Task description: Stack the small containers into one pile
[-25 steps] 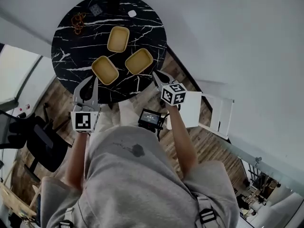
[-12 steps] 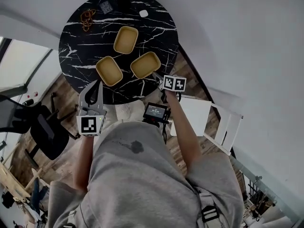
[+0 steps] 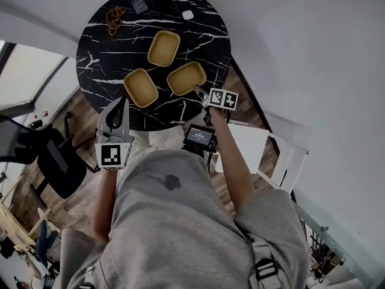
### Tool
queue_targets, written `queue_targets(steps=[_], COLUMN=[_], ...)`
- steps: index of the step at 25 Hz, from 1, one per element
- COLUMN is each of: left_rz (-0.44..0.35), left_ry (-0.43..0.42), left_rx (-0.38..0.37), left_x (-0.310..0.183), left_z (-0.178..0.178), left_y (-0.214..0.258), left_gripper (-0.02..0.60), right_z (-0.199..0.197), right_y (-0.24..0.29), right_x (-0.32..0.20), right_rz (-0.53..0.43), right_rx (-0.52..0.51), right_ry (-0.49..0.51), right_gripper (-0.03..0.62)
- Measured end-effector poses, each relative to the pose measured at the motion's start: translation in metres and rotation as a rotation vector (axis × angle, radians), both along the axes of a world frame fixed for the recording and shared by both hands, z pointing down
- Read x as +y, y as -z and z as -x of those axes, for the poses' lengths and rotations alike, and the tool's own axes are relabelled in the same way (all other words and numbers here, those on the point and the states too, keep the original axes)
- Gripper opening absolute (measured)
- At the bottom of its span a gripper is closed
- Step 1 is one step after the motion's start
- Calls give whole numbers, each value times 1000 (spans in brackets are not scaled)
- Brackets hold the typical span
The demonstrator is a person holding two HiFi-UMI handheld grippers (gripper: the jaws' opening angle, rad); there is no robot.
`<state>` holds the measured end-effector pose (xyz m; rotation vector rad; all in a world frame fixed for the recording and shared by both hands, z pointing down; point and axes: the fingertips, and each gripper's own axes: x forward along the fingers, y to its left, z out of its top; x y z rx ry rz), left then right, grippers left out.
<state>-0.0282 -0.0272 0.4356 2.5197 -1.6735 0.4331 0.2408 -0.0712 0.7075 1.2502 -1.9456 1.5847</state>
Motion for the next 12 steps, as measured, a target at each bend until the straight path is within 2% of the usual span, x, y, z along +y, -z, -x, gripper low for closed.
queue_targets(steps=[3,6,12], left_rz=[-21,-1,-19], left_ry=[-4,-9,-4], left_rx=[19,21,37], left_x=[-6,-7,-11], left_z=[0,0,0], left_y=[1,-2,0], left_gripper=[-3,-3,-3], right_z=[-9,-14,-11], right_y=[3,-2,-14], right_x=[4,2,-5], right_rz=[40,90,127], right_rx=[-5,-27,32], right_ry=[-58,-139,-144], right_gripper=[153,201,209])
